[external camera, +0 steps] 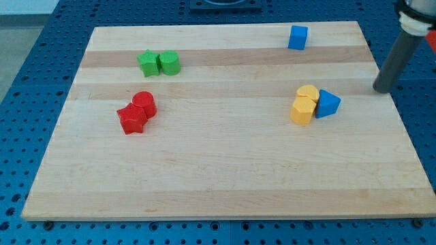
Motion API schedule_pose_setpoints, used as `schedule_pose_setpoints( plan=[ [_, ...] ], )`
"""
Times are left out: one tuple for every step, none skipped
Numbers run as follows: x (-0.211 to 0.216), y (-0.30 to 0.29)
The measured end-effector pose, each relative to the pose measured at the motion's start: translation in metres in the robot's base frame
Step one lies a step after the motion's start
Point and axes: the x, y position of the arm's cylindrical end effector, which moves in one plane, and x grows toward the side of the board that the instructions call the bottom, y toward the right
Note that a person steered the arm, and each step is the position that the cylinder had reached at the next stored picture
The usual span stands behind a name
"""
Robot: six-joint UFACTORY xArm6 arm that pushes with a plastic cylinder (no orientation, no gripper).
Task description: Move blue triangle into yellow blocks
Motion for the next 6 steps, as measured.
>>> schedule_pose_setpoints(
  plan=[
    [0.015,-0.016],
    [0.027,-0.036],
    [0.027,-0.043],
    [0.027,-0.069],
    [0.031,-0.087],
    [0.034,-0.097]
  ],
)
